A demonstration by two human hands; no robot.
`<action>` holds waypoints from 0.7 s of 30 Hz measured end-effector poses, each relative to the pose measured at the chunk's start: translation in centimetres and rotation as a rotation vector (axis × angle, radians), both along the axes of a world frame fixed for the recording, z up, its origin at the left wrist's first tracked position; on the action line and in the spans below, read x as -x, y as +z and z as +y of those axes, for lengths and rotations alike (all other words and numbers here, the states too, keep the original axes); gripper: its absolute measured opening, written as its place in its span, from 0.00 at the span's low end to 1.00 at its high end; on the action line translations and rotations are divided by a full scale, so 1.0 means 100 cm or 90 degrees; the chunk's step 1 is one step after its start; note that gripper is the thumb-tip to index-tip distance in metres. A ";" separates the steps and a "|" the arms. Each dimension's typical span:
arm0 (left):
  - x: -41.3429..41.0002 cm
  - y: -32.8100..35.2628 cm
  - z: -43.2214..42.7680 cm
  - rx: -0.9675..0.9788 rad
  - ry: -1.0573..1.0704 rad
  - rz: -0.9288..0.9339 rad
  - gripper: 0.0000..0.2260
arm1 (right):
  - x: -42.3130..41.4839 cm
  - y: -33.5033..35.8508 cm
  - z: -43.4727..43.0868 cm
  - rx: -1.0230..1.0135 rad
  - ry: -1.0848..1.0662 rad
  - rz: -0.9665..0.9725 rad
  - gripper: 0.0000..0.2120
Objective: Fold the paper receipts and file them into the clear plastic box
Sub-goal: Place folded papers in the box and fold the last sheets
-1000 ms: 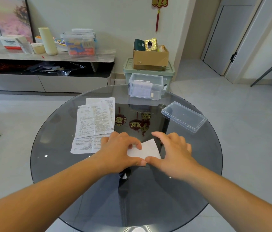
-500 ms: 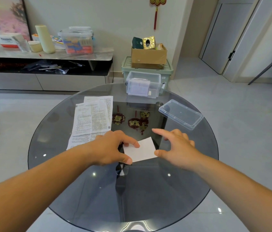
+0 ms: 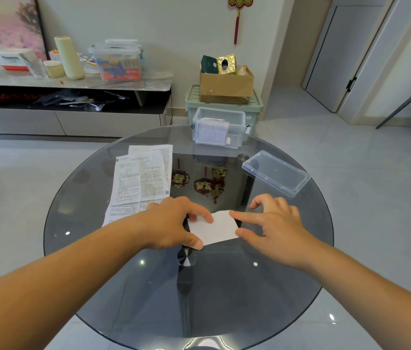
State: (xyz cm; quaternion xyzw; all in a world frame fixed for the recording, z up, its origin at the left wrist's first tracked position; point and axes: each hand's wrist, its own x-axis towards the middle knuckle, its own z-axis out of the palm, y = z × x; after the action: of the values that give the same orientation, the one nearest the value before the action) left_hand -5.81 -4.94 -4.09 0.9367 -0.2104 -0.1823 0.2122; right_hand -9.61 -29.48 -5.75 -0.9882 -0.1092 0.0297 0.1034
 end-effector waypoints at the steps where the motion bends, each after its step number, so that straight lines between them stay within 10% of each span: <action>1: 0.001 0.001 0.000 0.000 0.002 -0.002 0.23 | -0.001 0.002 0.000 0.009 0.008 0.003 0.21; 7: 0.003 0.005 -0.002 -0.027 -0.004 -0.013 0.29 | -0.005 0.008 0.003 0.022 0.042 0.004 0.23; 15: 0.002 0.008 -0.005 -0.067 -0.015 -0.015 0.31 | -0.019 0.023 0.024 -0.510 -0.213 0.169 0.24; 21: 0.005 0.011 -0.006 -0.081 -0.025 -0.025 0.32 | -0.023 0.018 0.034 -0.474 -0.250 0.177 0.26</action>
State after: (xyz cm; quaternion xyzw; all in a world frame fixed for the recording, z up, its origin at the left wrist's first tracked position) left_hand -6.31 -5.52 -3.03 0.9475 -0.2207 -0.1808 0.1447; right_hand -7.35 -26.04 -3.94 -0.8721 0.0924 0.1004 0.4698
